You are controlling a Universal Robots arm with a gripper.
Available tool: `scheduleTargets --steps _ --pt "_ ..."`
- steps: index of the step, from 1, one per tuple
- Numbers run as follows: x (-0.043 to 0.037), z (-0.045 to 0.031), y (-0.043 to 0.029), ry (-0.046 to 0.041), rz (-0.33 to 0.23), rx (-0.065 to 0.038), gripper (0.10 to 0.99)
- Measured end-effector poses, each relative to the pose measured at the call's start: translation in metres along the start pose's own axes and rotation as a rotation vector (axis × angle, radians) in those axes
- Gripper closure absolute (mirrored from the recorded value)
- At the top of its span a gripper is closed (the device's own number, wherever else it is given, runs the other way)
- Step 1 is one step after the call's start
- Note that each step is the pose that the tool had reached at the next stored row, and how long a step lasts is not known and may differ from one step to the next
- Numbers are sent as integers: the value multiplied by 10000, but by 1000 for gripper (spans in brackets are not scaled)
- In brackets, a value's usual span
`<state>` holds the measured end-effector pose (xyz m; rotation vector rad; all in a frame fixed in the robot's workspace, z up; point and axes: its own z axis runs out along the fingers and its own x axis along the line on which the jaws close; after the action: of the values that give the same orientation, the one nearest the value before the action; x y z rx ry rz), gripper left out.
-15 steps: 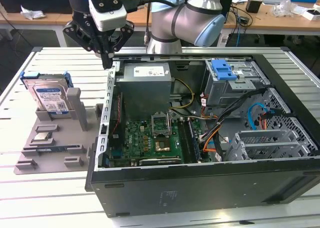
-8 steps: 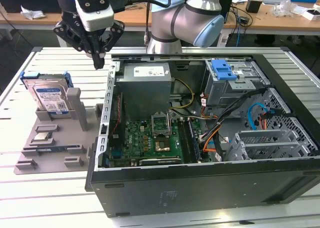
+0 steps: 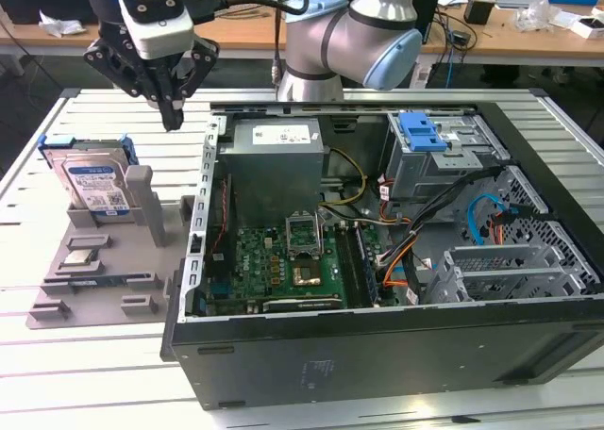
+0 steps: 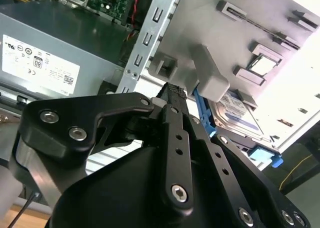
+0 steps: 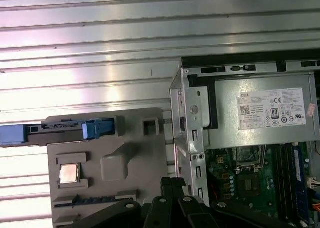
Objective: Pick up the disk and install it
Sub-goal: 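Reach for the disk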
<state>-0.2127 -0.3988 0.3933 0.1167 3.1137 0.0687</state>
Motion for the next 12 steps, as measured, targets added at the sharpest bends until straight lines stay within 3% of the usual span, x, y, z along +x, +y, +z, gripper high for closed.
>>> scheduleTargets --steps 6,12 --pt "198 -4 -11 -1 0 0 984" --pt "314 -8 -19 0 -2 1 984"
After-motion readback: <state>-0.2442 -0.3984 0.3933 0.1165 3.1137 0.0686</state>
